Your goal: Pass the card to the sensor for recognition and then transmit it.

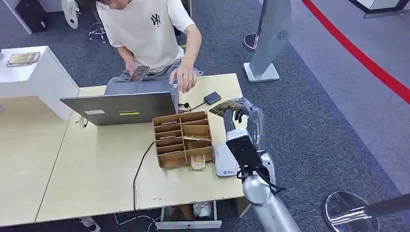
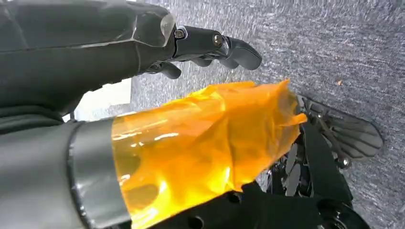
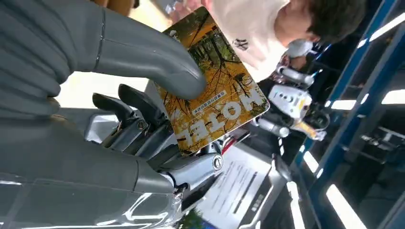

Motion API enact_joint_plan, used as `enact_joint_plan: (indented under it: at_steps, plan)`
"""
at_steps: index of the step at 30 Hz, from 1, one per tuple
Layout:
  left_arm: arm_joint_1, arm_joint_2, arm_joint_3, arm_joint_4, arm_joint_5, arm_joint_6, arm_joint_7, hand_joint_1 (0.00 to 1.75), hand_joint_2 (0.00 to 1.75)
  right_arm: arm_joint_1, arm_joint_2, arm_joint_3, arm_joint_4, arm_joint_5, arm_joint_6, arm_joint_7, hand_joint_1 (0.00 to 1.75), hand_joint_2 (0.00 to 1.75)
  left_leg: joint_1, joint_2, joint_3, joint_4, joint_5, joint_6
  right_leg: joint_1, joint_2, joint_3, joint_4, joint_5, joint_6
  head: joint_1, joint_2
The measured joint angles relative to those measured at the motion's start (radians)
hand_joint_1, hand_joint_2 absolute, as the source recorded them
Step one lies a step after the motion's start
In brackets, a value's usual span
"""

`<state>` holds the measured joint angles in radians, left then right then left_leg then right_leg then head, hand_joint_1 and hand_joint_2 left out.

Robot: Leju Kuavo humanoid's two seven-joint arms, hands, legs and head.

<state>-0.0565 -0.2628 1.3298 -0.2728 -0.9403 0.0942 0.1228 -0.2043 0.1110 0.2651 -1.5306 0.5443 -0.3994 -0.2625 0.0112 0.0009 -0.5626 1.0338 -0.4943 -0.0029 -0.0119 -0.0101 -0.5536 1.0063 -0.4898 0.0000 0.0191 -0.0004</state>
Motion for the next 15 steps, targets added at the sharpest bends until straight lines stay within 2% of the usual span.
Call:
enact_joint_plan:
  at_steps: [7,15]
  plan:
    - [0.0,0.017,-0.026,0.003,-0.043,-0.012,0.005,0.0,0.0,-0.139,-0.003,0.063,0.102,0.06,-0.001,0.054,1.75,1.75,0.0,0.0,0.0,0.0,0.0,0.0,0.0,0.0,0.0,0.0,0.001,0.0,0.0,0.0]
    - [-0.003,0.04,-0.065,0.005,-0.086,-0.03,0.012,0.0,0.0,-0.358,-0.003,0.107,0.321,0.163,0.022,0.126,1.75,1.75,0.0,0.0,0.0,0.0,0.002,0.001,0.0,0.0,0.0,0.0,0.002,0.0,0.0,0.0]
